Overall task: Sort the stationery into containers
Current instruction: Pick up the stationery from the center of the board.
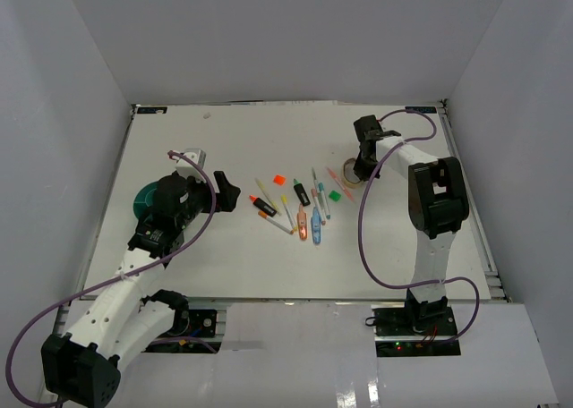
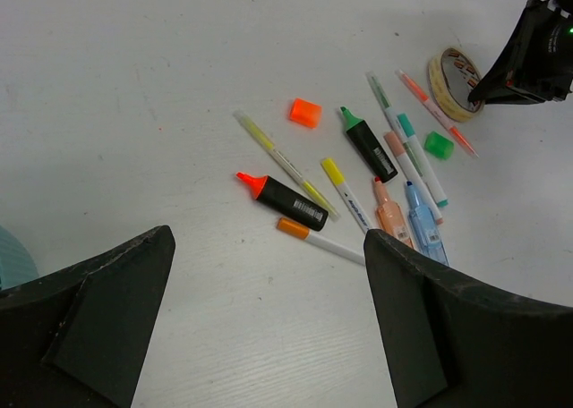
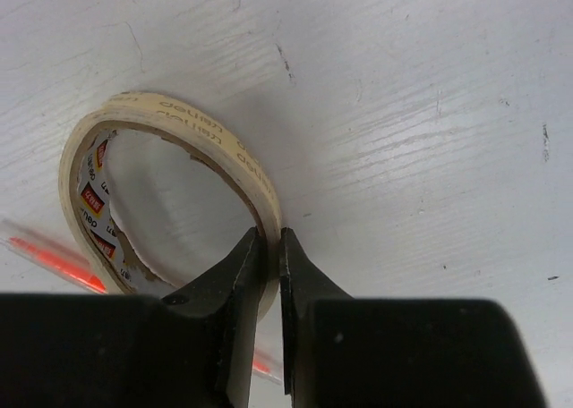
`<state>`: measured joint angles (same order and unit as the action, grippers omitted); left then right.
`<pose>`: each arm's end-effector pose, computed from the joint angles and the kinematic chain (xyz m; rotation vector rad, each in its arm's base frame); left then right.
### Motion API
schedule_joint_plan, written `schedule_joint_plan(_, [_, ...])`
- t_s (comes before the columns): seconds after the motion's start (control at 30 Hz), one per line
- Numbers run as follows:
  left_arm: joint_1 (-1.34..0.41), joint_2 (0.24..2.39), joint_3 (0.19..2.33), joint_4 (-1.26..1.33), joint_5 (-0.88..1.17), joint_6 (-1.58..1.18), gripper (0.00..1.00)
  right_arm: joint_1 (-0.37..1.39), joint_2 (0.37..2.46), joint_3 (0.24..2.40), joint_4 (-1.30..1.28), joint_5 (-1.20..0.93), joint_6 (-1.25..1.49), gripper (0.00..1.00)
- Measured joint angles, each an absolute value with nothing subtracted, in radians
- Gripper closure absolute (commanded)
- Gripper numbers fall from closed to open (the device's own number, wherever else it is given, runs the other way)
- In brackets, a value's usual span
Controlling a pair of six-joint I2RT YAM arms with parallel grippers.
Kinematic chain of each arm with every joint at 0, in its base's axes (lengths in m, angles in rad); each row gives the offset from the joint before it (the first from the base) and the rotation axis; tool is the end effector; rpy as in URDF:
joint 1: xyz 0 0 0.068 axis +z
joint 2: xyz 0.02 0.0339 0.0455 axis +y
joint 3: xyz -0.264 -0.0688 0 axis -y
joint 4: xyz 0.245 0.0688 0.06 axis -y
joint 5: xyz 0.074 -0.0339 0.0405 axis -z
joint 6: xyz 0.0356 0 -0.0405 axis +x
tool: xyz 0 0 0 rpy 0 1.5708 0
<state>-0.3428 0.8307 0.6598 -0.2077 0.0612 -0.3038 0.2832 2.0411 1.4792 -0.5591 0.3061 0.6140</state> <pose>0.1833 -0.0677 0.2854 0.0797 1.9785 -0.4841 0.4119 0.1087 0.1719 0.5197 2.5549 -0.1036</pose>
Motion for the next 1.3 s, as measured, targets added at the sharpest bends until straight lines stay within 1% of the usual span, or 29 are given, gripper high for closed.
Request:
schedule_joint_plan(0.6, [-0.343,0.849,0.658,-0.203,0.095,-0.299,0.02,0.283,2.017,1.484,-0.52,0.312,0.486,0.87])
schedule_joint_plan(0.67, [-0.343,0.85,0.658,-0.202,0.096,-0.298,0.02,0.283,2.012,1.483,-0.518,0.312,0.478,0.89])
schedule_joint_plan(0.7, [-0.343,0.85,0.658,-0.202,0.096,-0.297,0.02,0.283,2.009,1.483,-0.517,0.311,0.473,0.92])
schedule_joint_plan(0.83, [-0.343,0.854,0.658,-0.202,0.099,-0.298,0.02,0.288,1.973,1.463,-0.486,0.308,0.43,0.92])
schedule_joint_plan(1.0, [-0.343,0.894,0.702,-0.249,0.144,-0.313,0.02,0.32,1.81,1.347,-0.395,0.299,0.326,0.92])
schedule_joint_plan(1.13, [-0.343,0.954,0.821,-0.305,0.215,-0.334,0.02,0.393,1.623,1.232,-0.281,0.257,0.215,0.9])
schedule_joint_plan(1.3, [-0.343,1.007,0.97,-0.339,0.327,-0.389,0.02,0.498,1.427,1.122,-0.148,0.14,0.095,0.87])
